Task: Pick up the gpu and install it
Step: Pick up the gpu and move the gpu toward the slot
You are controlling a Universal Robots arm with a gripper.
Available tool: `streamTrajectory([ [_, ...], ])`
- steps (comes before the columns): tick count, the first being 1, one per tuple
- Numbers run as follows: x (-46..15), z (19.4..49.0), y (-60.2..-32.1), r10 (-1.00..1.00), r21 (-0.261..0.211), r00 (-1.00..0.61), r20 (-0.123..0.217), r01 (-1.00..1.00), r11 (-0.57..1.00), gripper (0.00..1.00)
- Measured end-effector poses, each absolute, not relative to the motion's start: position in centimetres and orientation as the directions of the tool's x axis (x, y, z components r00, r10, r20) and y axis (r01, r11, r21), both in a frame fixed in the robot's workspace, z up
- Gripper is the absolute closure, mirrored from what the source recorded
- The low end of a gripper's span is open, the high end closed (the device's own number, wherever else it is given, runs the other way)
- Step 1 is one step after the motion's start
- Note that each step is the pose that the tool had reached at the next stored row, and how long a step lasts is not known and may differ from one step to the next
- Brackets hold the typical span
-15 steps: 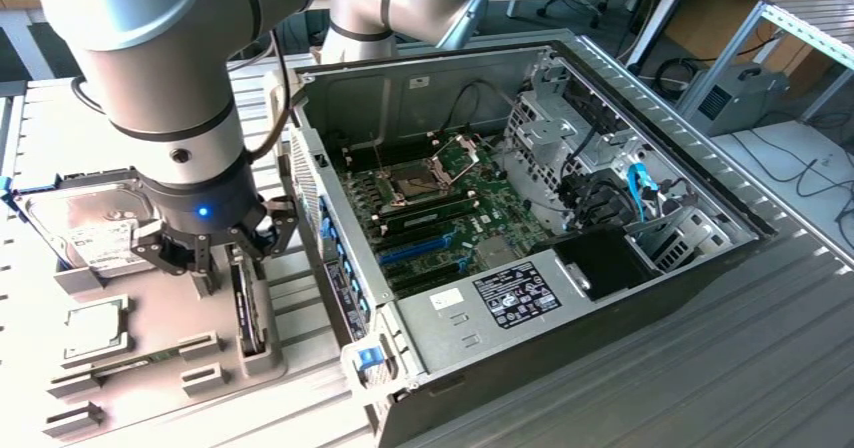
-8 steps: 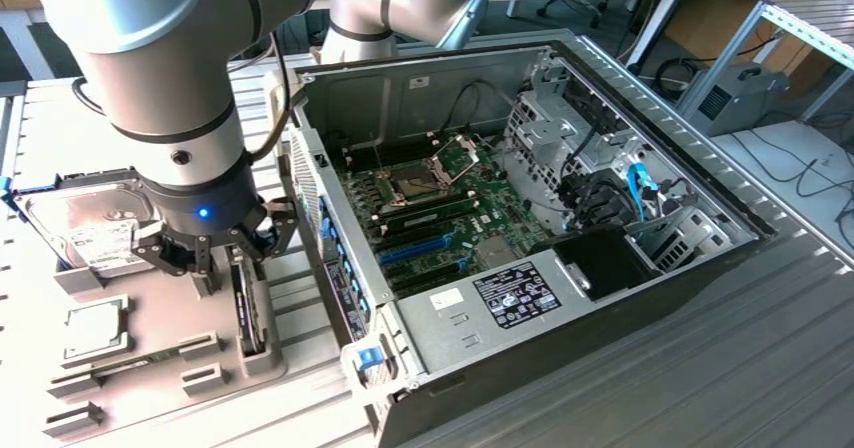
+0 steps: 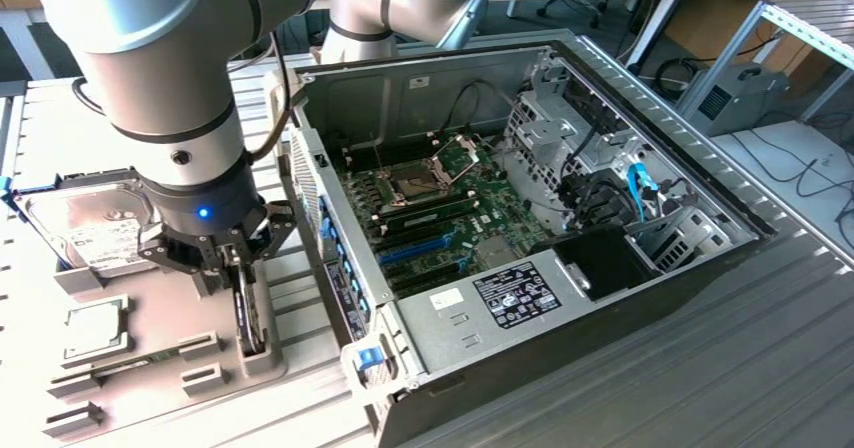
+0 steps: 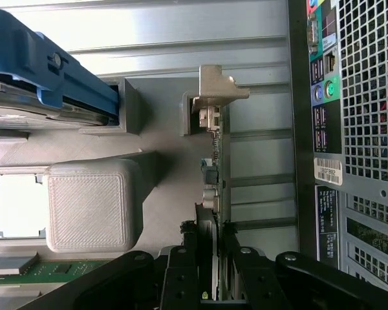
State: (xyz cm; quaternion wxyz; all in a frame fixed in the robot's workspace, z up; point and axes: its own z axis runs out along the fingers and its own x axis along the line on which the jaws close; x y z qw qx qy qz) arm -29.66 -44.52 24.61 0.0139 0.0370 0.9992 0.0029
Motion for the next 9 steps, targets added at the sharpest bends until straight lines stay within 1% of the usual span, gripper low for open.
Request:
streamTrajectory([
  [1,-29.66,24.61,-44.52,0.074,0.007,-0.997,-0.028,0.074,0.997,0.74],
  [9,-29.66,24.62,-44.52,0.074,0.007,-0.997,-0.028,0.074,0.997,0.74],
])
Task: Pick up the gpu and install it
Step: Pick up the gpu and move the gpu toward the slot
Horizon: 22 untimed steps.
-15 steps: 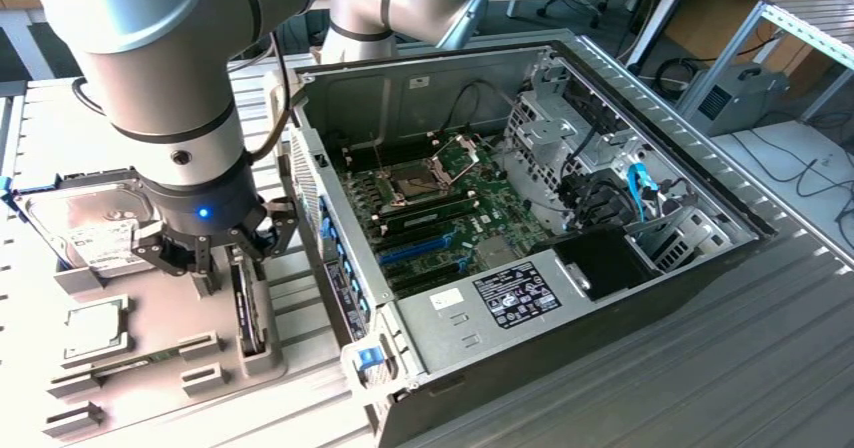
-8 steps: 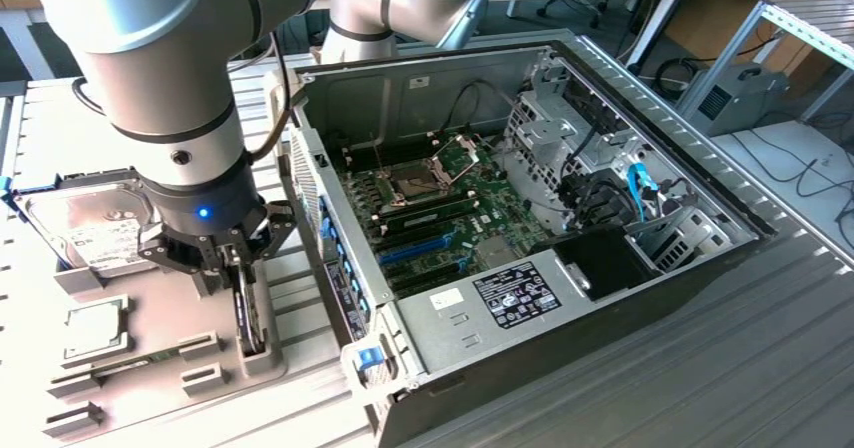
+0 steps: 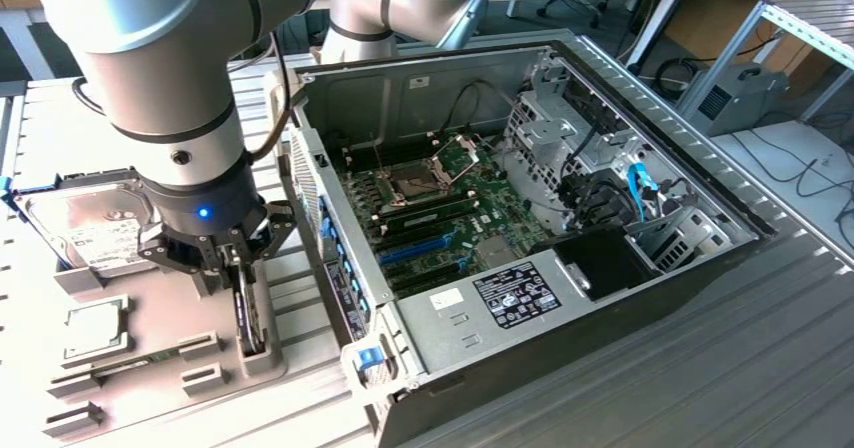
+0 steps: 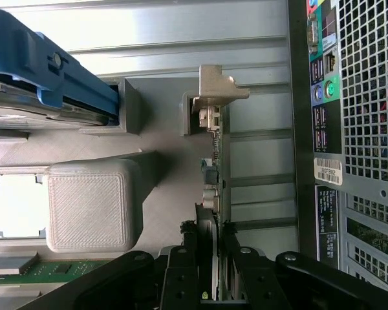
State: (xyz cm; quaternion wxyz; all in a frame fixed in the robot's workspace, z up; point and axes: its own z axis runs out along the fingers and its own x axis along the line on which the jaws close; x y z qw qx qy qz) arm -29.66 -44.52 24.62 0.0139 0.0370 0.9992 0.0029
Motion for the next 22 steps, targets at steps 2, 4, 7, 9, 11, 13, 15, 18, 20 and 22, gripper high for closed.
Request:
streamTrajectory([
  [2,-29.66,24.63,-44.51,0.074,0.007,-0.997,-0.028,0.074,0.997,0.74],
  [4,-29.66,24.73,-44.52,0.074,0.007,-0.997,-0.028,0.074,0.997,0.74],
  [7,-29.66,24.87,-44.51,0.074,0.007,-0.997,-0.028,0.074,0.997,0.74],
  [9,-29.66,24.98,-44.51,0.074,0.007,-0.997,-0.028,0.074,0.997,0.74],
  [11,-29.66,25.06,-44.51,0.074,0.007,-0.997,-0.028,0.074,0.997,0.74],
  [13,-29.66,25.13,-44.52,0.074,0.007,-0.997,-0.028,0.074,0.997,0.74],
  [15,-29.66,25.18,-44.52,0.074,0.007,-0.997,-0.028,0.074,0.997,0.74],
  [18,-29.66,25.25,-44.52,0.074,0.007,-0.997,-0.028,0.074,0.997,0.74],
  [20,-29.66,25.30,-44.51,0.074,0.007,-0.997,-0.028,0.074,0.997,0.74],
  [22,-29.66,25.36,-44.51,0.074,0.007,-0.997,-0.028,0.074,0.997,0.74],
])
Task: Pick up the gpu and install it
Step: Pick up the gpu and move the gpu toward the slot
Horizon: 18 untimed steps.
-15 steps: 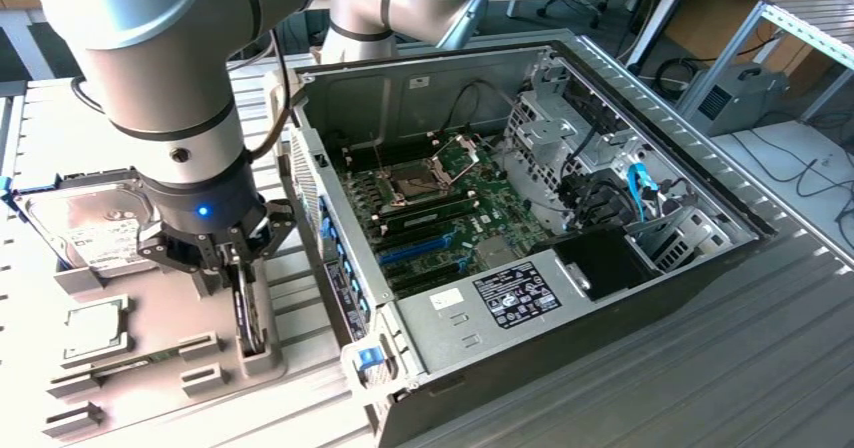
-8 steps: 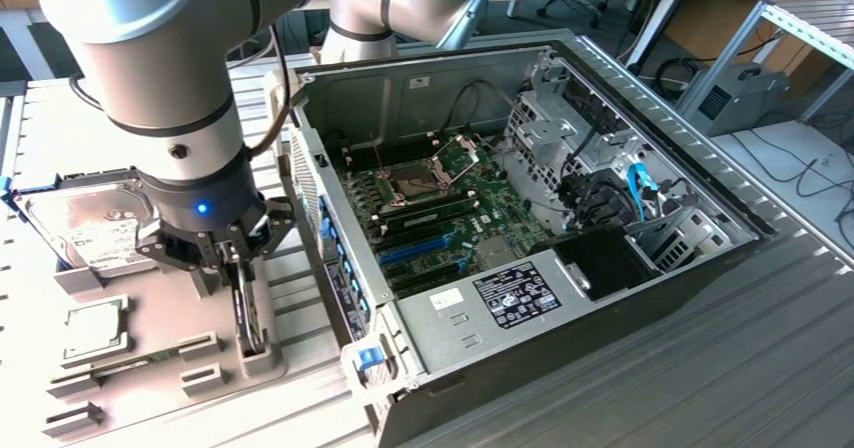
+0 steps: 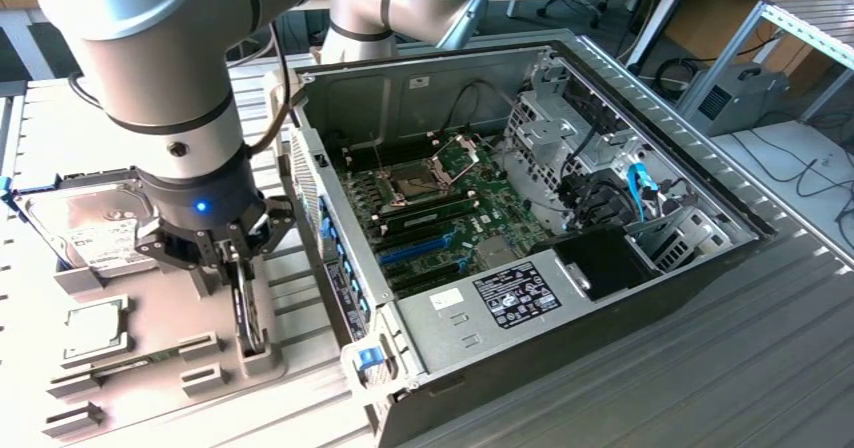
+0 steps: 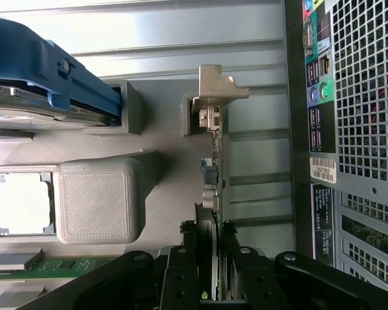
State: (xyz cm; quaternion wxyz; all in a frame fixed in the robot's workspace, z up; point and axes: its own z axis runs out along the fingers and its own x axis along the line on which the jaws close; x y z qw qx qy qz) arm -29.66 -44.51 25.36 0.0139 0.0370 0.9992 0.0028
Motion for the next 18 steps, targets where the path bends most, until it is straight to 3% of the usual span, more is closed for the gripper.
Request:
streamTrajectory([
  [18,-29.66,25.76,-44.52,0.074,0.006,-0.997,-0.028,0.074,0.997,0.74],
])
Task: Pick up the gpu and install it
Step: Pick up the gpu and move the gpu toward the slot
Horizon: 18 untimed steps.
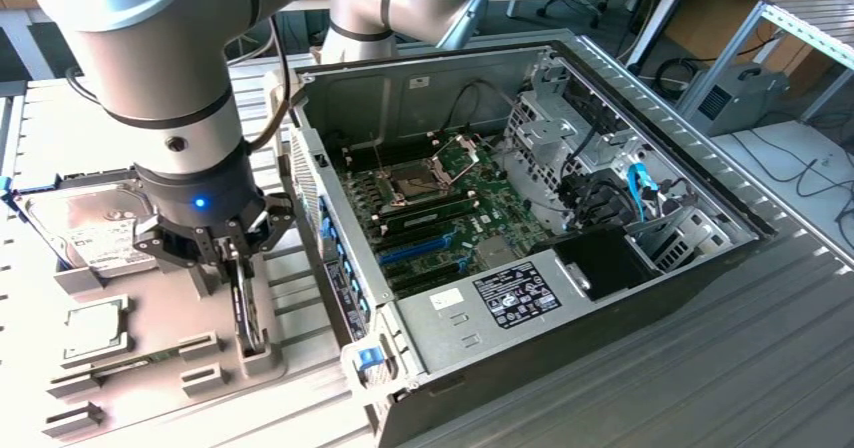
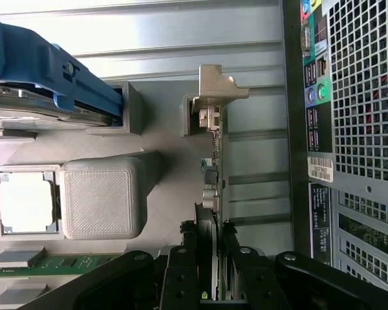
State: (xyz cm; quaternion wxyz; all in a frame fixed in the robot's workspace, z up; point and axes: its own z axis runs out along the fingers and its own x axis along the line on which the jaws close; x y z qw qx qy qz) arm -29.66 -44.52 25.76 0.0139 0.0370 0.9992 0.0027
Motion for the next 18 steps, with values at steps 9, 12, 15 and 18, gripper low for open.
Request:
streamTrajectory([
  [9,-29.66,26.04,-44.52,0.074,0.007,-0.997,-0.028,0.074,0.997,0.74],
  [12,-29.66,26.10,-44.51,0.074,0.007,-0.997,-0.028,0.074,0.997,0.74],
  [15,-29.66,26.16,-44.52,0.074,0.007,-0.997,-0.028,0.074,0.997,0.74],
  [18,-29.66,26.23,-44.51,0.074,0.007,-0.997,-0.028,0.074,0.997,0.74],
])
